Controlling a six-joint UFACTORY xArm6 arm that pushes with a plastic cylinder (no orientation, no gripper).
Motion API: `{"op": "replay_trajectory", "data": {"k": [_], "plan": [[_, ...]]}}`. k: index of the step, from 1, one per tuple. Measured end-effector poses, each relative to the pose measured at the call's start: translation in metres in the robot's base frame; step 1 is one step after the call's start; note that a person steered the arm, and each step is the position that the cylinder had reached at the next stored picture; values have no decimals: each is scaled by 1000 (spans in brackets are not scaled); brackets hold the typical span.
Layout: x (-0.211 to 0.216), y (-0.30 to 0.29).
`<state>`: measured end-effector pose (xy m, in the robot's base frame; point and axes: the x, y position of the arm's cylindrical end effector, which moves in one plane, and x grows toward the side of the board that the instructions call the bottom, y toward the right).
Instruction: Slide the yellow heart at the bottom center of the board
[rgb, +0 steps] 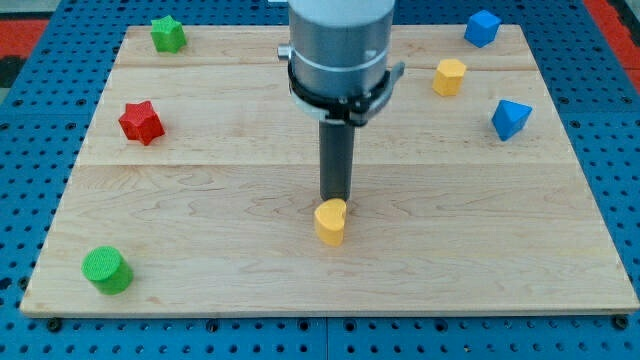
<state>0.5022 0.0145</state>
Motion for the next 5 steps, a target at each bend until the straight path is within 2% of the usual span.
{"op": "replay_trajectory", "data": {"k": [1, 2, 3, 5], "plan": [[-9, 1], [-38, -14], [-25, -45], [42, -28]]}}
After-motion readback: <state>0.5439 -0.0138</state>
